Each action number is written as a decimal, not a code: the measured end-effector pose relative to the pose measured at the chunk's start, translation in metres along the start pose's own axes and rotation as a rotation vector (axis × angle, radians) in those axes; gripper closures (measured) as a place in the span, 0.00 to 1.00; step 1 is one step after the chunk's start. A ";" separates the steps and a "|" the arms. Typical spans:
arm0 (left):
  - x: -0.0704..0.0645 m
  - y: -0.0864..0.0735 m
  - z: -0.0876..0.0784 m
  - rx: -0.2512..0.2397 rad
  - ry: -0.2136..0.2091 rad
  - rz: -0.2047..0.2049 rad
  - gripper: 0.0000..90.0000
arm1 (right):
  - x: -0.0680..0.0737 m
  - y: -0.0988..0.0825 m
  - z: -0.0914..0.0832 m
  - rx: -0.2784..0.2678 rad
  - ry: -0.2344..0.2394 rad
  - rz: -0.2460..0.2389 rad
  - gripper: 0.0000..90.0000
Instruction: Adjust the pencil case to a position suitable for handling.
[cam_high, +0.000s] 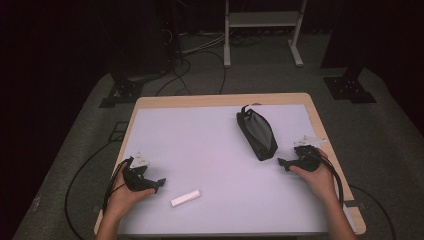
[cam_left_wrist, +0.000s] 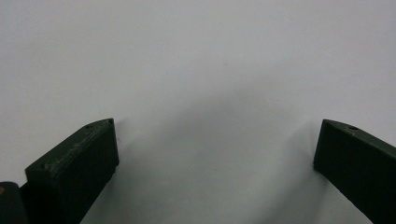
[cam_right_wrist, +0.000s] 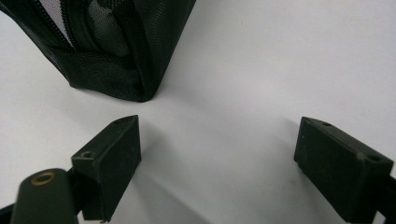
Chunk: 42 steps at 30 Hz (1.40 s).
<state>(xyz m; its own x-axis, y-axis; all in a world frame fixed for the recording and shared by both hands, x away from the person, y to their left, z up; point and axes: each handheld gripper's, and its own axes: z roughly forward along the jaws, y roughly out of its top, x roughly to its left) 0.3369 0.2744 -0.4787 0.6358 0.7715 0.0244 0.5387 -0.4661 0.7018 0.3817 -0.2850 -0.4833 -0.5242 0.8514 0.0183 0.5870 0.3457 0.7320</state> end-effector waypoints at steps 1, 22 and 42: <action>0.000 0.000 0.000 0.001 -0.001 -0.002 0.00 | 0.000 0.000 0.000 0.000 0.001 0.000 0.15; 0.000 0.000 0.000 -0.001 -0.001 -0.001 0.00 | 0.003 0.012 -0.022 -0.035 -0.035 0.045 0.44; 0.000 0.000 0.000 -0.001 -0.002 -0.002 0.00 | -0.001 0.028 -0.039 -0.088 -0.012 0.093 0.45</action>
<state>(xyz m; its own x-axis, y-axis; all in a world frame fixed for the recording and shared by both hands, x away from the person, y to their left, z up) 0.3370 0.2746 -0.4791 0.6357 0.7717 0.0218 0.5394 -0.4642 0.7025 0.3743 -0.2914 -0.4364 -0.4623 0.8830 0.0813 0.5762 0.2295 0.7844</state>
